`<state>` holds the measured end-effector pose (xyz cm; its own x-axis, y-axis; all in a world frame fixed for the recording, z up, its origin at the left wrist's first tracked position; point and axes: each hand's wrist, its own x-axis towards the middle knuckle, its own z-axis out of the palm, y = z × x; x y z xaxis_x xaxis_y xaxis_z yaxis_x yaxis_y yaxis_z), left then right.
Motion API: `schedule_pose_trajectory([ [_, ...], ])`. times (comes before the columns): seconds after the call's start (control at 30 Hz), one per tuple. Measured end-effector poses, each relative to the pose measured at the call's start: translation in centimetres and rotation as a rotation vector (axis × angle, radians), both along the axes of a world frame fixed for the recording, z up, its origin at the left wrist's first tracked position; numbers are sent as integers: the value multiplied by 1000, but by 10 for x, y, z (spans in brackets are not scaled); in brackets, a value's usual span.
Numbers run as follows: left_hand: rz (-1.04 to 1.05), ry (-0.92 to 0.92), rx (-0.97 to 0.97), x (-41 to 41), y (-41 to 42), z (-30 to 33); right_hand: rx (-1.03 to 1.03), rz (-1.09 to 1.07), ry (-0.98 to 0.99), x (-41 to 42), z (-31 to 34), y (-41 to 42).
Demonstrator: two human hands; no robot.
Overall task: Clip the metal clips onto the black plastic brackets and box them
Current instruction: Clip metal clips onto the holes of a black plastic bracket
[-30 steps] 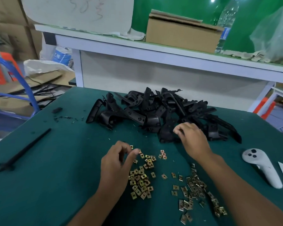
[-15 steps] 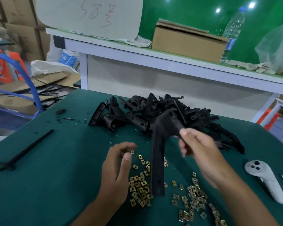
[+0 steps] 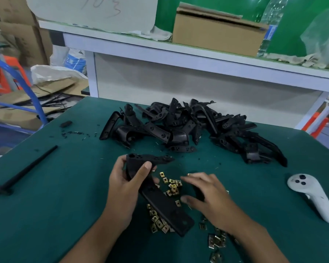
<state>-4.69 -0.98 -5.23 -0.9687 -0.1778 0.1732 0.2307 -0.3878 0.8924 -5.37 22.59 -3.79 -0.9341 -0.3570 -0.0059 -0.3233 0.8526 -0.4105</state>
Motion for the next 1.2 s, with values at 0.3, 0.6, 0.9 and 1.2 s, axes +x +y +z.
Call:
schedule_pose_trajectory([
  [0.3, -230, 67, -241, 13, 13, 2, 67, 121, 252, 0, -16, -12],
  [0.6, -301, 86, -388, 21, 18, 0, -387, -80, 129, 13, 1, -2],
  [0.9, -422, 35, -354, 20, 24, 2, -1093, -196, -436, 27, 32, 12],
  [1.2, -398, 33, -403, 27, 34, 1, -958, -214, -376, 42, 39, -7],
])
